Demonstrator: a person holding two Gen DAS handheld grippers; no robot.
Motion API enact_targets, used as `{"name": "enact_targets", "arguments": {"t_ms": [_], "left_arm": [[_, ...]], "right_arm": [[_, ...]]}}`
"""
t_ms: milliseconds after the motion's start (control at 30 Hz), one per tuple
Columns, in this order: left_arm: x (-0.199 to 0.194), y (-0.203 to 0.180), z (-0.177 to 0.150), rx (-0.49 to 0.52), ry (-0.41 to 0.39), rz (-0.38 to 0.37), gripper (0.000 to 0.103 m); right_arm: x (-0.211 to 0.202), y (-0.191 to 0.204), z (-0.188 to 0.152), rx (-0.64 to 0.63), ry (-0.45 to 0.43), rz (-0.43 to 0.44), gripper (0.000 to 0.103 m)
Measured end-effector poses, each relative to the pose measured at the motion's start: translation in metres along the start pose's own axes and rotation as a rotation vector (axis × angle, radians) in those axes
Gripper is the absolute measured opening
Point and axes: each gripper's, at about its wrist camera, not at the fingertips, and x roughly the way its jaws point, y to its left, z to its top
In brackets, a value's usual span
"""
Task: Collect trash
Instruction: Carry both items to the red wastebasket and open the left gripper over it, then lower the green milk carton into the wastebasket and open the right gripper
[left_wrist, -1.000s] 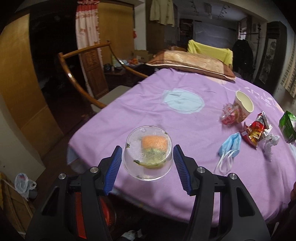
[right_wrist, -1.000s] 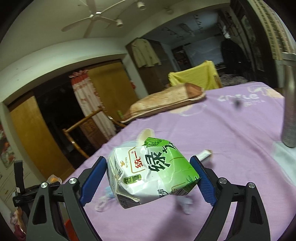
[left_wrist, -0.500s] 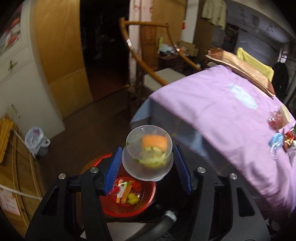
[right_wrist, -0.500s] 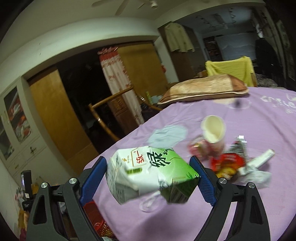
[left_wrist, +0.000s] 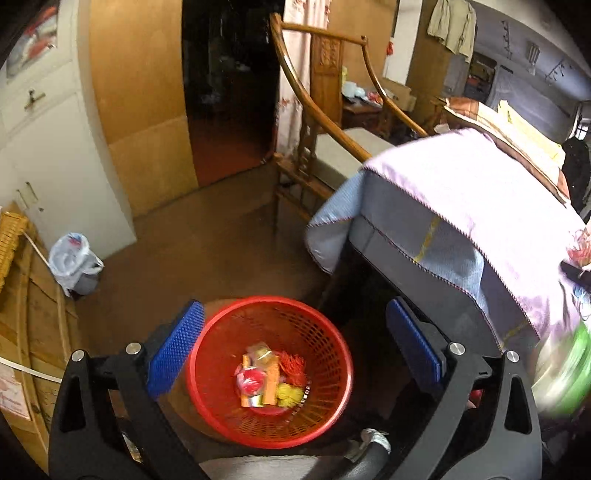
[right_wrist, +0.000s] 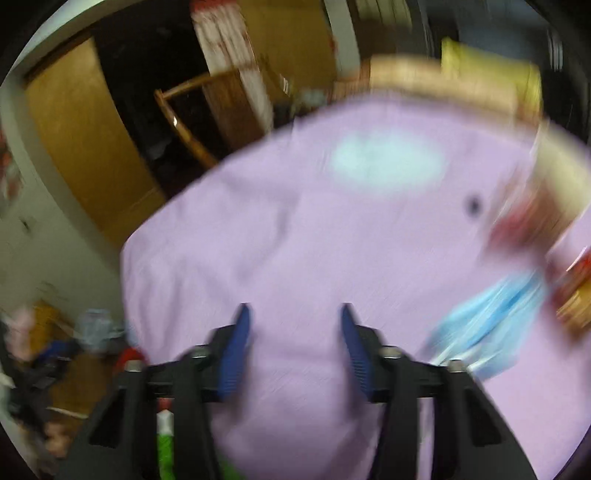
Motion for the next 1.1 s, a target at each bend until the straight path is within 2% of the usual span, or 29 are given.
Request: {"name": "enact_targets", "arguments": {"t_ms": [33,100,133,200,300,367,433,500,533,733,800,1000,1100], "left_arm": [[0.006,-0.005,-0.001,0.002,0.020,-0.028,0.095],[0.015,-0.016,-0.002,0.018,0.042,-0.061,0.095],[0.016,-0.020,-0.002,0.027,0.039,-0.062,0.095],[0.018,-0.027,-0.001,0.038,0.021,-0.064,0.095],[0.022,-0.034,0.002,0.033,0.006,-0.089,0.095],[0.028,-0.035,0.001,0.036,0.005,-0.086,0.095],[0.038,-0.035,-0.001,0.045,0.023,-0.069,0.095],[0.049,-0.035,-0.002,0.041,0.052,-0.052,0.095],[0.053,-0.034,-0.002,0.032,0.064,-0.051,0.095],[0.052,-0.026,0.000,0.010,0.053,-0.043,0.095],[0.050,-0.022,0.000,-0.001,0.055,-0.040,0.095],[0.037,-0.008,0.007,-0.031,0.014,-0.008,0.095],[0.028,-0.001,0.010,-0.052,-0.008,0.000,0.095]], "right_arm": [[-0.002,0.003,-0.001,-0.008,-0.020,0.035,0.036],[-0.012,0.010,0.000,-0.058,-0.052,0.015,0.040],[-0.020,0.013,0.000,-0.102,-0.086,-0.010,0.051],[-0.033,0.010,-0.003,-0.152,-0.141,-0.113,0.065],[-0.035,-0.017,0.001,-0.063,-0.122,-0.064,0.064],[-0.036,-0.046,0.005,0.052,-0.108,-0.035,0.063],[-0.035,-0.086,0.017,0.179,-0.120,-0.043,0.062],[-0.039,-0.102,0.015,0.262,-0.155,0.007,0.062],[-0.040,-0.103,0.014,0.262,-0.167,0.030,0.063],[-0.062,-0.058,0.007,0.043,-0.276,0.004,0.070],[-0.070,-0.051,0.008,0.012,-0.276,0.025,0.070],[-0.088,0.003,-0.009,-0.135,-0.166,0.155,0.070],[-0.085,0.042,-0.030,-0.255,-0.022,0.244,0.070]]}}
